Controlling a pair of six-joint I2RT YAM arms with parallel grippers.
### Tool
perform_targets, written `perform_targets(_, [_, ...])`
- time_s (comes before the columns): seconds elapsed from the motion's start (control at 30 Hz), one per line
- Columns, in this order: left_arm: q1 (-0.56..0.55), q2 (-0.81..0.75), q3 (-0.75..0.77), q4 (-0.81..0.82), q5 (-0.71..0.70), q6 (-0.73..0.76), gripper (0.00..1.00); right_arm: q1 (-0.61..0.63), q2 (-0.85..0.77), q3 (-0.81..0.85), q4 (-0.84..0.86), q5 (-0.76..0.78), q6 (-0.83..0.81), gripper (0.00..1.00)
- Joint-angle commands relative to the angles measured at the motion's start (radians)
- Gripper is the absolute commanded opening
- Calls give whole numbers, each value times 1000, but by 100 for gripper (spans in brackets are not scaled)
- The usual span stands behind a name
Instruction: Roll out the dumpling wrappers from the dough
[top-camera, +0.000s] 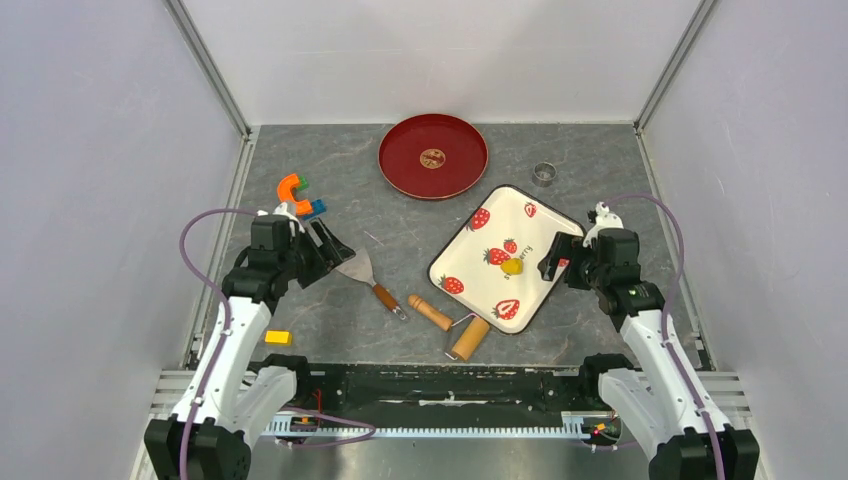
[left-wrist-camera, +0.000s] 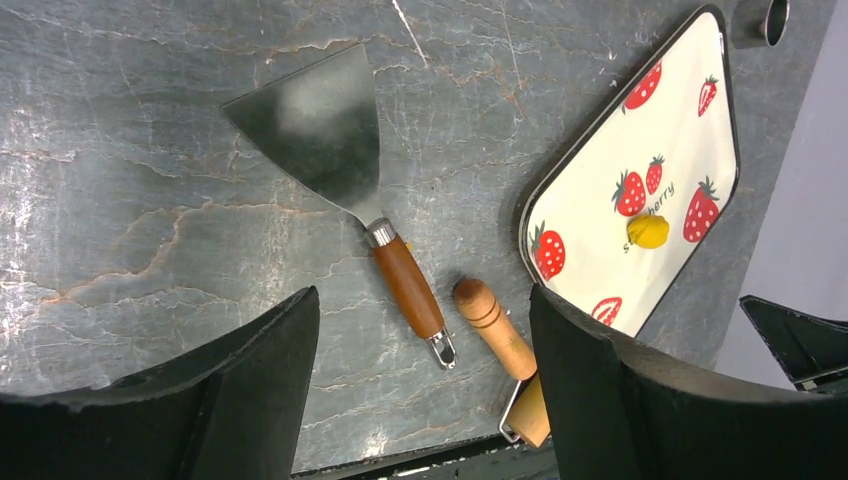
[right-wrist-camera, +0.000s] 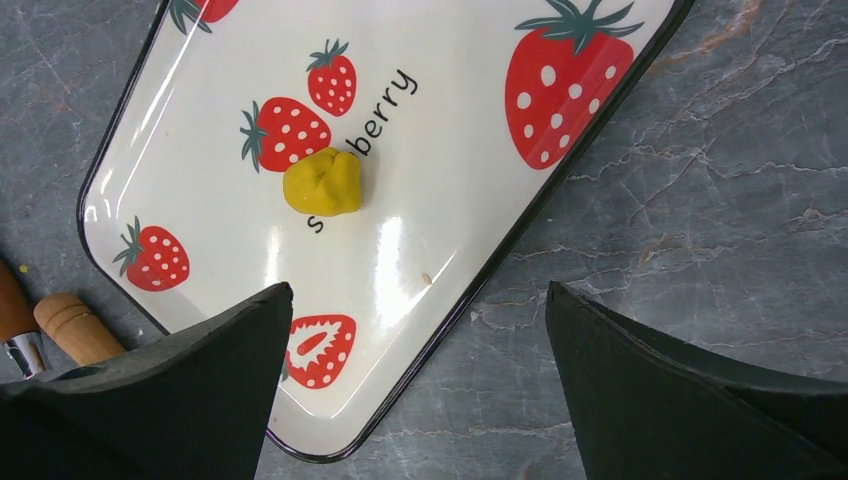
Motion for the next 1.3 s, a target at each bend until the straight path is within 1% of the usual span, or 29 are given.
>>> perform_targets(0.0, [5, -11, 14, 2, -23, 0, 83, 1, -45, 35, -24, 15, 13, 98])
perform_targets(0.07, [5, 13, 33, -6, -10, 25, 84, 2, -50, 32, -24, 25, 20, 98])
perform_targets(0.13, [5, 47, 50, -5, 33, 73, 84, 2, -46, 30, -21, 29, 21, 98])
perform_targets(0.27, [5, 133, 80, 18, 94, 92, 84, 1, -21, 34, -1, 13, 20, 98])
perform_targets(0.47, [-2, 313, 102, 80, 189, 68, 82, 1, 53, 41, 38, -97, 1, 98])
perform_targets(0.57, [-46, 414, 128, 95, 204, 50, 79, 2, 75, 30, 65, -143, 0, 98])
perform_targets(0.67, [-119, 504, 170, 94, 193, 35, 77, 3, 98, 14, 108, -194, -13, 98])
perform_targets(0.8, [-203, 571, 201, 80, 163, -28, 73, 4, 147, 17, 137, -233, -28, 98])
perform_targets(0.97, [-286, 583, 240, -58, 14, -90, 71, 22, 212, 43, 162, -267, -24, 98])
perform_targets(1.07, [-306, 588, 236, -117, -52, -128, 70, 52, 238, 52, 184, -265, -13, 98])
perform_targets(1.27, [-308, 687, 230, -105, -62, -151, 68, 121, 286, 72, 207, -255, 2, 98])
